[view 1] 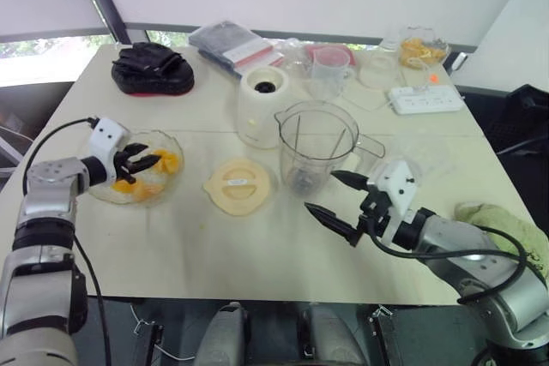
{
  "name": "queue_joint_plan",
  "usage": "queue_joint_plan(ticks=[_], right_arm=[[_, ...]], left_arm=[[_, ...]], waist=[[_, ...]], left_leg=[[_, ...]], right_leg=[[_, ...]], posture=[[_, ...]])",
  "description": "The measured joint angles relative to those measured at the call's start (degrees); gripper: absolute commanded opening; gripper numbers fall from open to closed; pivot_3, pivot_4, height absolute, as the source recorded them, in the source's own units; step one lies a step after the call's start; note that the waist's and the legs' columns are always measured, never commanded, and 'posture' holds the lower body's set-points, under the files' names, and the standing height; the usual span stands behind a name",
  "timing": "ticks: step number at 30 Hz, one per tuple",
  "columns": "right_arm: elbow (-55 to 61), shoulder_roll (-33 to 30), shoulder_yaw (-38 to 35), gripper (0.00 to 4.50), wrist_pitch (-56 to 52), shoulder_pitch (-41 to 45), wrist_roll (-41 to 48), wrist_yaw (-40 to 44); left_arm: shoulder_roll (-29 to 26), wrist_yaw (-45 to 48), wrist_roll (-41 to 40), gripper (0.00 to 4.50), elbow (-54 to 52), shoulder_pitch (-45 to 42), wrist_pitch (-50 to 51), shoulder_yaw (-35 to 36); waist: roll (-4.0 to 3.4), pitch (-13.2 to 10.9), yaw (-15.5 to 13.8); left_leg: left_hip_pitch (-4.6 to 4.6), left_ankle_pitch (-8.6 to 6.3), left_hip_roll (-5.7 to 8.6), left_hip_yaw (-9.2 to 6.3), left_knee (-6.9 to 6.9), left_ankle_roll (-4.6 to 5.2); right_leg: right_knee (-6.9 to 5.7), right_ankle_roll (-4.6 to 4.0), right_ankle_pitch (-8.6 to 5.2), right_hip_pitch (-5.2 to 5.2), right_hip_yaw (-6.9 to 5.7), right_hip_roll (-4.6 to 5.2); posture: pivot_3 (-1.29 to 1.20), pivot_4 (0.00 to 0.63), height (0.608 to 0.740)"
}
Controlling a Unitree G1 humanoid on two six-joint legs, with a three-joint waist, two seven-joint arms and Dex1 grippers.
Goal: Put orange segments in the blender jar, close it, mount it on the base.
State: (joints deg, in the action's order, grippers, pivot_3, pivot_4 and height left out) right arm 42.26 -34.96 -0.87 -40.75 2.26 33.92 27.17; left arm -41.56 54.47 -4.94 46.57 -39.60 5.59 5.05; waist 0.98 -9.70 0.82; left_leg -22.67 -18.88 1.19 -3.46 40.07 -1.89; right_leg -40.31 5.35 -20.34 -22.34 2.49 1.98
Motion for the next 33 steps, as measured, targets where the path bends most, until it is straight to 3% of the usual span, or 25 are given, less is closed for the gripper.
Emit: queue_joint_plan(ticks=[9,19,33], right_arm=[[0.02,0.47,0.02,4.41,0.00,-0.98,-0.69,-0.85],[0.28,0.70,0.03,4.41,-0.02,-1.41,-1.16,-1.07],[0.28,0.70,0.03,4.41,-0.07,-1.40,-1.16,-1.07]], left_arm=[[1.79,-2.02,5.73,2.27,6.41,-1.89,-0.78,-6.03],[2.30,-6.43,7.10,2.27,15.33,-5.74,-2.82,-6.07],[3.55,-7.39,8.01,2.27,19.21,-8.30,-2.46,-6.07]], waist=[[0.00,0.00,0.22],[0.01,0.01,0.02],[0.02,0.01,0.01]], left_leg=[[-0.01,0.01,-0.01,0.00,-0.02,-0.01],[-0.01,0.00,0.00,0.00,0.00,0.00],[-0.01,0.01,0.00,0.00,0.00,-0.01]], right_leg=[[-0.03,0.00,0.00,-0.06,0.02,-0.03],[-0.03,0.00,0.00,-0.05,0.02,-0.02],[-0.04,0.00,0.00,-0.04,0.01,-0.02]], posture=[[0.00,0.150,0.740],[0.00,0.150,0.740],[0.00,0.150,0.740]])
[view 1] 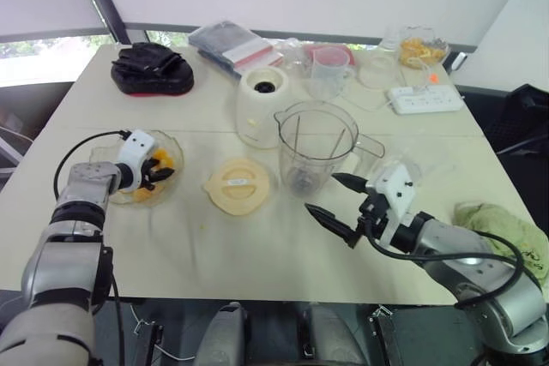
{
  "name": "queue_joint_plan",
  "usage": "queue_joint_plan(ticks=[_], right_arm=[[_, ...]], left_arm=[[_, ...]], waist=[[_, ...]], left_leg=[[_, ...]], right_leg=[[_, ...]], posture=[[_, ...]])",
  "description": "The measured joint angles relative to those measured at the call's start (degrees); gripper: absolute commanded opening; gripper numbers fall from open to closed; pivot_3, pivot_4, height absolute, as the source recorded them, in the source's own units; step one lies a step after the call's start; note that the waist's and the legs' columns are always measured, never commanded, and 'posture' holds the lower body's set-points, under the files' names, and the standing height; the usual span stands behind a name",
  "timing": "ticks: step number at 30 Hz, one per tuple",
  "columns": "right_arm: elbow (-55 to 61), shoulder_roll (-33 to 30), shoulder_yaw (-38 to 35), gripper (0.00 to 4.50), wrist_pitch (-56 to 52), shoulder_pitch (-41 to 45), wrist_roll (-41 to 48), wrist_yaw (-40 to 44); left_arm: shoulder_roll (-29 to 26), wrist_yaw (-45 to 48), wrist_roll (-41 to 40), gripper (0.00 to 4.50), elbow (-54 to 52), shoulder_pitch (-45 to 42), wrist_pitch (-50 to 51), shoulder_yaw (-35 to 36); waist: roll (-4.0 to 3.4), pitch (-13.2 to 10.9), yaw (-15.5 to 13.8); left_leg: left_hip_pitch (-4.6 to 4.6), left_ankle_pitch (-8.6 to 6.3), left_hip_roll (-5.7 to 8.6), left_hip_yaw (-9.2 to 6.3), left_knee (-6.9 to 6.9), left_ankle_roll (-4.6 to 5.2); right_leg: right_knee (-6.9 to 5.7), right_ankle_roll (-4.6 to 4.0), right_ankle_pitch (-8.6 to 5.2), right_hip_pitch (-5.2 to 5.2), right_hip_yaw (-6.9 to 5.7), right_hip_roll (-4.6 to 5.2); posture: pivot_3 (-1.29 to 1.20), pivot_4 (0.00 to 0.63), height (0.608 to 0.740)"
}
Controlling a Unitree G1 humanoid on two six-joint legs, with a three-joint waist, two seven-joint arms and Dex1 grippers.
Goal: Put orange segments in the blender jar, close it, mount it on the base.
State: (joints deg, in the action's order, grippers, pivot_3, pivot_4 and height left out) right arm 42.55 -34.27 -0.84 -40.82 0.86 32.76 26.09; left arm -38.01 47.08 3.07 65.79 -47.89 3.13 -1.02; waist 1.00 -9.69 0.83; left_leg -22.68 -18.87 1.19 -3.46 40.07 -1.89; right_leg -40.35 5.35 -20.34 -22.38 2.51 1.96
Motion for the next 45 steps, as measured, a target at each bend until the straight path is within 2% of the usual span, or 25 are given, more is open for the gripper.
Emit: queue_joint_plan(ticks=[9,11,13,26,39,44,45], right_arm=[[0.00,-0.02,0.00,4.41,-0.04,0.01,-0.02,-0.03],[0.00,-0.05,0.00,4.41,-0.04,0.01,-0.02,-0.03],[0.00,-0.05,0.01,4.41,-0.05,0.04,-0.03,-0.02],[0.00,-0.16,0.01,4.41,-0.08,0.15,-0.02,0.09],[-0.02,-0.23,0.33,4.41,-0.08,0.65,-0.30,0.26],[-0.13,-0.22,0.69,4.41,-0.04,1.57,-0.52,0.87],[-0.17,-0.22,0.73,4.41,-0.04,1.58,-0.55,0.98]], left_arm=[[0.01,0.56,0.03,2.27,-1.30,-0.53,4.74,0.01],[0.01,1.00,0.00,1.73,-1.91,-0.51,5.64,0.00],[0.03,1.25,-0.02,0.97,-2.61,-0.37,6.62,0.01],[0.04,1.35,-1.10,0.97,-6.89,2.17,8.50,0.62],[-0.52,3.30,-8.30,0.97,-9.33,10.67,-1.30,8.09],[-2.59,2.13,-7.06,0.97,-8.21,11.11,-7.12,8.45],[-2.71,1.67,-6.67,1.20,-7.78,10.84,-7.98,8.43]], waist=[[0.00,0.01,0.03],[0.00,0.01,0.02],[0.00,0.01,0.03],[0.00,0.01,0.05],[0.00,0.01,0.09],[0.00,0.01,0.09],[0.00,0.01,0.08]], left_leg=[[0.02,0.00,0.00,0.00,0.00,0.00],[0.02,0.00,0.00,0.00,0.00,0.00],[0.01,0.00,0.00,0.00,0.00,-0.01],[0.01,0.01,0.00,0.00,0.00,-0.01],[0.00,0.01,-0.01,0.00,-0.01,-0.02],[0.01,0.01,0.00,0.00,-0.01,-0.01],[0.01,0.00,0.00,0.00,-0.01,-0.01]], right_leg=[[-0.02,0.00,0.00,0.01,0.00,0.00],[-0.02,0.00,0.00,0.01,0.00,0.00],[-0.02,0.00,0.00,0.00,0.00,0.00],[-0.02,0.00,0.00,0.00,0.01,0.01],[0.00,0.00,0.00,-0.03,0.01,0.04],[-0.01,0.00,0.00,-0.01,0.01,0.04],[-0.01,0.00,0.00,-0.01,0.01,0.04]], posture=[[0.00,0.150,0.740],[0.00,0.150,0.740],[0.00,0.150,0.740],[0.00,0.150,0.740],[0.00,0.150,0.740],[0.00,0.150,0.740],[0.00,0.150,0.740]])
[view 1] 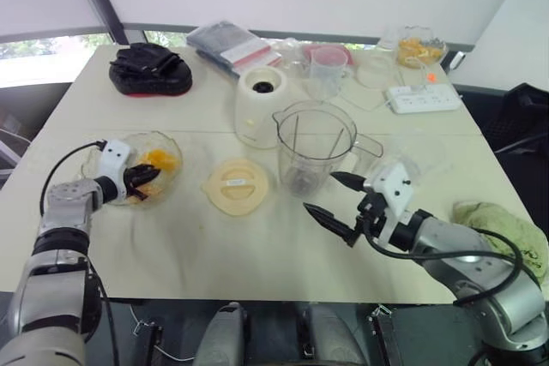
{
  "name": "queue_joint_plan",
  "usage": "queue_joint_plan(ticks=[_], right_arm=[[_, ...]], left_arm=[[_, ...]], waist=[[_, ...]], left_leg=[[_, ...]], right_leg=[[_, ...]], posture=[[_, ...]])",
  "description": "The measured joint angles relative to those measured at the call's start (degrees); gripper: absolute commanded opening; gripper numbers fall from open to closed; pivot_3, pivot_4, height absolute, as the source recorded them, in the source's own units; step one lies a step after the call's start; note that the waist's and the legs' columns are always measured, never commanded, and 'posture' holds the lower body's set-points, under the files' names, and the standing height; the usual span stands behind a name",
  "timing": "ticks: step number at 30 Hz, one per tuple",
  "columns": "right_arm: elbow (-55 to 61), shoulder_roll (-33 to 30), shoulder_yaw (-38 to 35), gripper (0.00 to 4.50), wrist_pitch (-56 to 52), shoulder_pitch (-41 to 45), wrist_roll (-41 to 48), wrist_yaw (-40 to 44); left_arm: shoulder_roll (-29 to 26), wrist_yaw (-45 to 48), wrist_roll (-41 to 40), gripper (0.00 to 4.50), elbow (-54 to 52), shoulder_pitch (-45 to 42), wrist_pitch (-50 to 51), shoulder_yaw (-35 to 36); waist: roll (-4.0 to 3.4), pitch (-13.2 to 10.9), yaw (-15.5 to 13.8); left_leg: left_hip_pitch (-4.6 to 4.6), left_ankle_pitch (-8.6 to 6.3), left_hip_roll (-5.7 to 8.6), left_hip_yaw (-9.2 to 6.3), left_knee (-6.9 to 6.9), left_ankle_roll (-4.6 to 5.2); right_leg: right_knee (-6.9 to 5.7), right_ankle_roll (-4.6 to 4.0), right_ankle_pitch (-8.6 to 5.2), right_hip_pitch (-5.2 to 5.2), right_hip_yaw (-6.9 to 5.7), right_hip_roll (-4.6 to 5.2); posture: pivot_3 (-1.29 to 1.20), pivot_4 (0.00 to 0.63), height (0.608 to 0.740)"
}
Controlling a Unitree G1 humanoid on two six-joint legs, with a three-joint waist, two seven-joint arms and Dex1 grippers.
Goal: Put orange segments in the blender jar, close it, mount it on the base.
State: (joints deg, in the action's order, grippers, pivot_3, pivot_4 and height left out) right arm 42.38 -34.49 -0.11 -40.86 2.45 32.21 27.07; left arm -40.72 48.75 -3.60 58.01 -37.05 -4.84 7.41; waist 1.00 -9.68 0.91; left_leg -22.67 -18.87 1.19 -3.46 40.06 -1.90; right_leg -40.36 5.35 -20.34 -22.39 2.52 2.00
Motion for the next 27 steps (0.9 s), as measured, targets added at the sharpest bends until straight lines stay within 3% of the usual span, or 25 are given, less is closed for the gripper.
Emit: queue_joint_plan(ticks=[3,26,27], right_arm=[[-0.43,0.12,0.52,4.41,0.01,0.50,-0.20,0.34],[-1.14,0.87,1.59,4.41,0.10,0.95,-2.11,0.20],[-1.13,0.87,1.59,4.41,0.10,0.94,-2.12,0.19]], left_arm=[[0.00,-0.45,0.99,2.21,1.68,-1.20,-1.73,-0.58],[2.77,2.02,3.11,2.21,5.39,-8.42,-4.89,-4.35],[2.80,2.05,3.15,2.47,5.56,-8.42,-4.42,-4.43]], waist=[[0.00,0.00,-0.12],[0.01,0.00,0.09],[0.01,0.00,0.09]], left_leg=[[-0.01,0.00,0.02,0.00,0.00,0.00],[-0.01,0.00,0.01,0.00,0.00,0.00],[-0.02,0.00,0.01,0.00,0.00,0.00]], right_leg=[[0.00,0.00,0.00,0.00,-0.01,0.00],[-0.01,0.00,0.00,-0.02,-0.02,-0.03],[-0.01,0.00,0.00,-0.02,-0.02,-0.03]], posture=[[0.00,0.150,0.740],[0.00,0.150,0.740],[0.00,0.150,0.740]])
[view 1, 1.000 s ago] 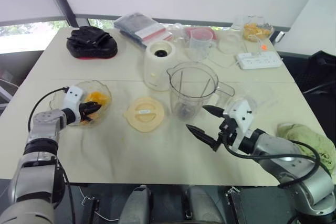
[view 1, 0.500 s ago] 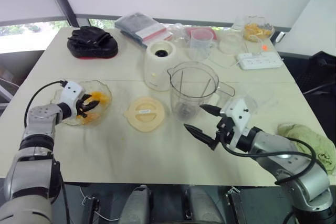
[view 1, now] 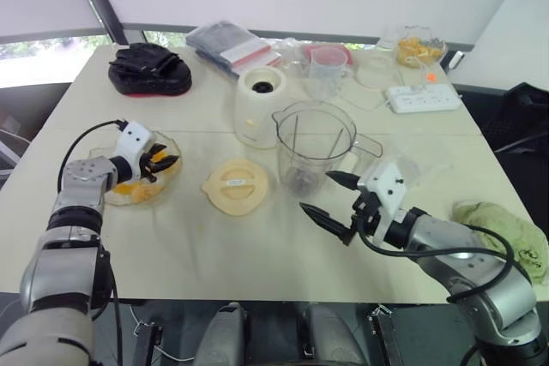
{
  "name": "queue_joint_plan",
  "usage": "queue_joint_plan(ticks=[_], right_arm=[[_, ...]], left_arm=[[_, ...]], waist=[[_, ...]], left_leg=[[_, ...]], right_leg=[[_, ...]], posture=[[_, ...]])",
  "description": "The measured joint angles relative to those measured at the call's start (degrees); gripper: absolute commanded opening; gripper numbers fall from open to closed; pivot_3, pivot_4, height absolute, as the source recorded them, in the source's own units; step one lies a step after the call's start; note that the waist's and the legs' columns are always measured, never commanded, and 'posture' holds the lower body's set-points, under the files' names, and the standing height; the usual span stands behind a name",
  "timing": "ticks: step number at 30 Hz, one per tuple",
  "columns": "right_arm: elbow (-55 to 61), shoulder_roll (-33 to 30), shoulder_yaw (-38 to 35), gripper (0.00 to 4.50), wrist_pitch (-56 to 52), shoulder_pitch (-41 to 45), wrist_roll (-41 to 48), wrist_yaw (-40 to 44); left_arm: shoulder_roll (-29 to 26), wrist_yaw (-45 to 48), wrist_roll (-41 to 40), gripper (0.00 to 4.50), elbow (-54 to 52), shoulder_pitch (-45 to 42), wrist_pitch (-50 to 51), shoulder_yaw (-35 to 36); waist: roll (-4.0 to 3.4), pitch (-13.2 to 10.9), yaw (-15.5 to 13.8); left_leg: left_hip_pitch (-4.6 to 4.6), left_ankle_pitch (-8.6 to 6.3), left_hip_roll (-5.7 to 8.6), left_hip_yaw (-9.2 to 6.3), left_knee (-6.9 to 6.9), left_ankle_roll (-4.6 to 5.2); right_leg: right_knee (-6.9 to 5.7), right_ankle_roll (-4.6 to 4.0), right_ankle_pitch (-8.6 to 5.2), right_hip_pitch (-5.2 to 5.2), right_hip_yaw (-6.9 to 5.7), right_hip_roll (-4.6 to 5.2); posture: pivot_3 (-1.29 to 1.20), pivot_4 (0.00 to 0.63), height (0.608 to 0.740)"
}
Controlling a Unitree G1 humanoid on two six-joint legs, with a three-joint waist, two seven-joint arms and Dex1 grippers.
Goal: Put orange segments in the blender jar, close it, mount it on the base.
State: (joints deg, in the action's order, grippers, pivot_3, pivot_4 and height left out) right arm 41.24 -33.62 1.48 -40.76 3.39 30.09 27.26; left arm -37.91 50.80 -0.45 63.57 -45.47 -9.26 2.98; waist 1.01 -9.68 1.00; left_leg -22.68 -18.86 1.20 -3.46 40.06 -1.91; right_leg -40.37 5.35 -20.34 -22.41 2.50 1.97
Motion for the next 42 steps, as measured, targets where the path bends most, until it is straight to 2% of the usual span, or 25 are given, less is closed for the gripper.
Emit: queue_joint_plan(ticks=[3,42], right_arm=[[0.01,0.01,0.00,4.41,-0.01,-0.04,-0.02,-0.13],[0.01,-0.02,0.07,4.41,-0.12,0.37,-0.03,0.03]], left_arm=[[0.04,-0.09,0.08,3.51,0.47,0.00,0.67,-0.04],[1.39,-4.64,3.73,3.51,7.83,-4.98,6.50,-0.34]], waist=[[0.00,0.00,-0.01],[0.01,0.01,-0.21]], left_leg=[[0.00,0.00,0.00,0.00,0.00,0.00],[0.01,0.00,0.02,0.00,0.02,0.00]], right_leg=[[0.00,0.00,0.00,0.00,0.00,0.00],[-0.01,0.00,0.00,0.03,-0.01,0.01]], posture=[[0.00,0.150,0.740],[0.00,0.150,0.740]])
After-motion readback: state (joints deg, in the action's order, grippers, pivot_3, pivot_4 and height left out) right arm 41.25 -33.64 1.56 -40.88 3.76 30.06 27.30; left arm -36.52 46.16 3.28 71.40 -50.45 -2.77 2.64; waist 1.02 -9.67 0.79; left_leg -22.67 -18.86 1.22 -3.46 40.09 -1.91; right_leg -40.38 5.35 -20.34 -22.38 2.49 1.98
